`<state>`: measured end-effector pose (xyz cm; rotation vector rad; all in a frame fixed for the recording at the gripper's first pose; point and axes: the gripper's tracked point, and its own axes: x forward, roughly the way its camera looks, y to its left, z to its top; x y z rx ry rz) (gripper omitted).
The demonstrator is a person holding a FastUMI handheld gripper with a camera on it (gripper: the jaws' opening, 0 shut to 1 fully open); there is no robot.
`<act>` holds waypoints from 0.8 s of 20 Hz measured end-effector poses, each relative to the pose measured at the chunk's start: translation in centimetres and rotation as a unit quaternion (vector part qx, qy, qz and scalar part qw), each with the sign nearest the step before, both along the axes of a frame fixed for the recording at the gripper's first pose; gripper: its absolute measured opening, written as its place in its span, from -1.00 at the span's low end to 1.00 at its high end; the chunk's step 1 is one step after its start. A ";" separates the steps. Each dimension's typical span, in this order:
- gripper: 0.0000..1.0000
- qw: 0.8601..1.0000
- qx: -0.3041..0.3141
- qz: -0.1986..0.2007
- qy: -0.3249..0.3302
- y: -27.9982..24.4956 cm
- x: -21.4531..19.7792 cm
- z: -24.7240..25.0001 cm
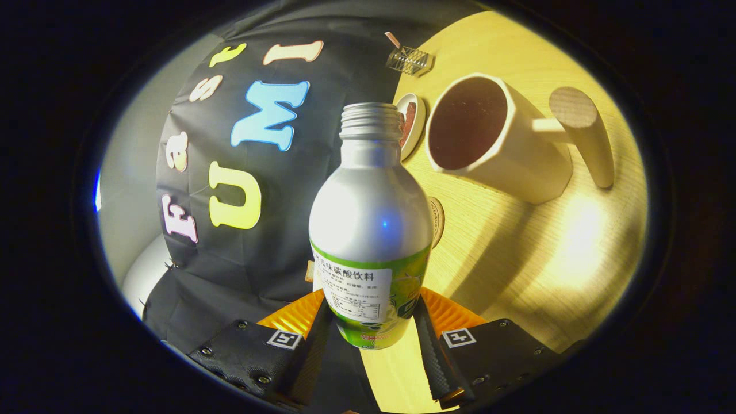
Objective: Take the bottle from table, then pour the juice into the cup, finally place the bottle on the coaster
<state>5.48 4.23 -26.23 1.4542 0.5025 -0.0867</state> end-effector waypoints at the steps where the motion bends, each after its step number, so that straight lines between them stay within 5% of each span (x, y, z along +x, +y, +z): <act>1: 0.47 1.000 0.010 -0.003 0.002 0.1 0.1 0.0; 16: 0.47 0.991 0.124 -0.033 0.024 1.3 1.2 1.1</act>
